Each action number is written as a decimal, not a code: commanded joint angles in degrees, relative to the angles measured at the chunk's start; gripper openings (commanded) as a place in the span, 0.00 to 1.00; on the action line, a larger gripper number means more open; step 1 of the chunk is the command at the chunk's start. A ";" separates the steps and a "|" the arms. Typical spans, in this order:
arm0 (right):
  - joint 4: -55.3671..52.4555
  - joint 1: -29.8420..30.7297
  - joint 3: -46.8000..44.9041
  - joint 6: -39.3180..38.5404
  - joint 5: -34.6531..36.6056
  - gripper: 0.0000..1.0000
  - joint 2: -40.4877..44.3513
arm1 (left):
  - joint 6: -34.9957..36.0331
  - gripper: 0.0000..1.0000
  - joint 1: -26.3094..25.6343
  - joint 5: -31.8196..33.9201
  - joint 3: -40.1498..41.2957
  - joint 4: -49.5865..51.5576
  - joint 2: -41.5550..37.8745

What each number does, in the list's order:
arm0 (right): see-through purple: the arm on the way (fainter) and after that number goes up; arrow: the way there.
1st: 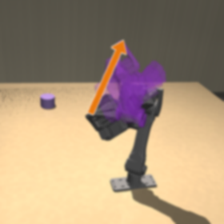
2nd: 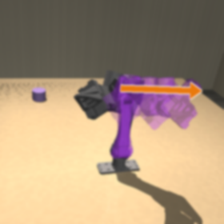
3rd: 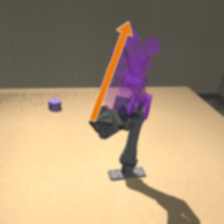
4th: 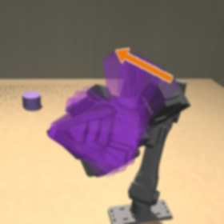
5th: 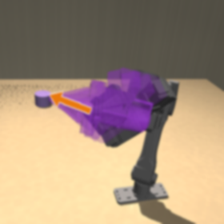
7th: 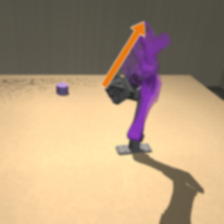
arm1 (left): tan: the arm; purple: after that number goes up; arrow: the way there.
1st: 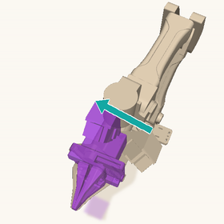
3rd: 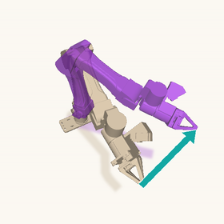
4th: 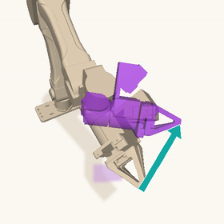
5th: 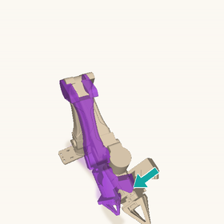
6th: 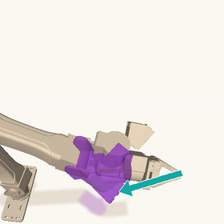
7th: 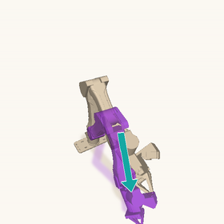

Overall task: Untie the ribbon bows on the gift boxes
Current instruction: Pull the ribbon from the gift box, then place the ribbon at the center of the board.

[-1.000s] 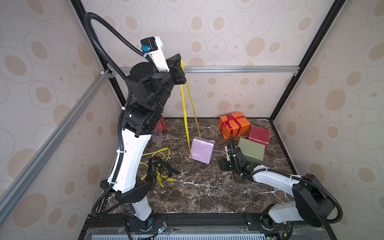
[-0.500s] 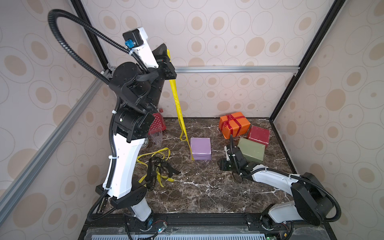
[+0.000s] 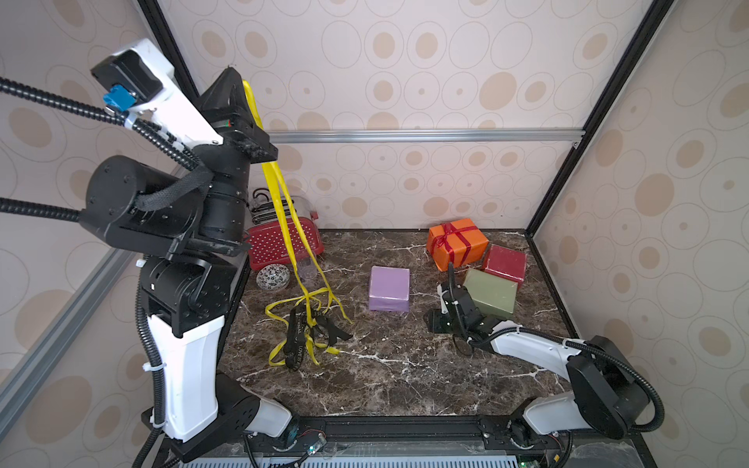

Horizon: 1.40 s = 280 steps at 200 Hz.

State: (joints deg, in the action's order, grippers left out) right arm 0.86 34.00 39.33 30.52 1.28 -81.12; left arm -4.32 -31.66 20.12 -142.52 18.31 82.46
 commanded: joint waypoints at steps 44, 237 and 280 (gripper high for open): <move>0.28 -0.32 0.75 -0.42 -0.03 0.50 0.18 | 5.24 0.00 -0.03 5.01 8.88 2.35 -5.52; -0.24 -0.25 -1.93 1.42 5.98 0.49 2.29 | -13.68 0.00 -0.07 6.13 74.75 28.75 -29.77; -0.80 -0.32 -4.05 1.69 11.51 0.50 6.31 | -20.77 0.00 -0.05 17.15 78.18 41.53 -27.73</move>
State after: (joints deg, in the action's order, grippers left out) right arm 0.86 34.00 36.21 31.29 8.36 -77.60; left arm -19.09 -31.66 30.24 -64.58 49.06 54.24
